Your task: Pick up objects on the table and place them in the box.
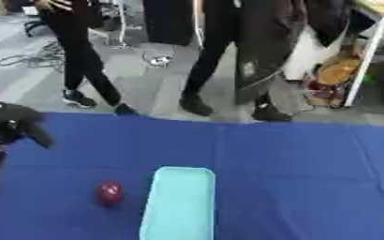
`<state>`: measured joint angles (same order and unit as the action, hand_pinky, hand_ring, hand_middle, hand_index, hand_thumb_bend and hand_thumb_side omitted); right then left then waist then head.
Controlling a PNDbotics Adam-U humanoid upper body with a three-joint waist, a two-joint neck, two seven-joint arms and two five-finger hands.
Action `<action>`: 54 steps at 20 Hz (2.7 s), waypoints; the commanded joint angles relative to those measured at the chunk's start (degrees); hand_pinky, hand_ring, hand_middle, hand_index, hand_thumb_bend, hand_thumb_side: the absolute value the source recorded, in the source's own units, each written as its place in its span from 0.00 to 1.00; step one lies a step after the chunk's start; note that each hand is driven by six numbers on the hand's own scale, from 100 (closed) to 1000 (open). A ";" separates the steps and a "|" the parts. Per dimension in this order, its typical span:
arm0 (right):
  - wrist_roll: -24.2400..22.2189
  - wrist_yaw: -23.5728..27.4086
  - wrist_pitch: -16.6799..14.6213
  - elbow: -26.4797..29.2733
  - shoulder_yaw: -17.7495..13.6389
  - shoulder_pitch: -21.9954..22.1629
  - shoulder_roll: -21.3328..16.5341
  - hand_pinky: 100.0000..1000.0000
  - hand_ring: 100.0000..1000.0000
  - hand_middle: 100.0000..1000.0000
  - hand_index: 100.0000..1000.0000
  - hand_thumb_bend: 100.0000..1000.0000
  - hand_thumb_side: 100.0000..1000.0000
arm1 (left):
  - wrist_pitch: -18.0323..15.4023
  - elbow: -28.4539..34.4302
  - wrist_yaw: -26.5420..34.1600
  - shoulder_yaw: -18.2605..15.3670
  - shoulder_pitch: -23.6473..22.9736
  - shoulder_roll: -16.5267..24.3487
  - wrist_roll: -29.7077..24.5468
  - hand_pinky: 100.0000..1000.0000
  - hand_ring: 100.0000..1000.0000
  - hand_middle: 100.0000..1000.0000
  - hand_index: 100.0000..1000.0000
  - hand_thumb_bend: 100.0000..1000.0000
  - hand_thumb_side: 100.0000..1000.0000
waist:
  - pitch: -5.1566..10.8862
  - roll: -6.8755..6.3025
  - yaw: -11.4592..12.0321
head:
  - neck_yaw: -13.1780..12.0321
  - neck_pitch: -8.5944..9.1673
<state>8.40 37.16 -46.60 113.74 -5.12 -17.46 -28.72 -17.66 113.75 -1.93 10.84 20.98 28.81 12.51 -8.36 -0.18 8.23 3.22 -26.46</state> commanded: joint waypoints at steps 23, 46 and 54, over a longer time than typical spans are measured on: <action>-0.11 -0.09 0.61 0.85 -0.49 -0.45 -1.34 0.03 0.18 0.18 0.45 0.00 0.74 | 4.45 0.84 -7.14 -1.22 1.34 9.21 -3.88 0.30 0.47 0.62 0.77 0.41 0.72 | 1.05 -0.26 -0.30 | 3.58 0.66; -1.10 0.81 2.30 0.85 0.23 -0.60 -1.65 0.02 0.18 0.18 0.45 0.00 0.73 | 18.17 -5.95 -25.08 4.59 16.59 26.41 -48.13 0.00 0.19 0.49 0.74 0.49 0.52 | 1.81 -1.67 -1.82 | -0.22 -1.02; -1.58 1.32 2.84 0.85 0.50 -0.74 -1.67 0.02 0.18 0.18 0.45 0.00 0.73 | 13.46 -17.63 -32.47 9.21 25.10 25.31 -53.20 0.00 0.21 0.49 0.71 0.49 0.53 | 2.03 -2.01 -2.47 | -0.13 1.03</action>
<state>6.88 38.27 -44.04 113.74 -4.41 -17.49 -28.72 -3.31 97.50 -33.01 20.00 44.87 53.29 -40.12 -7.29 -2.14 5.74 3.49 -26.34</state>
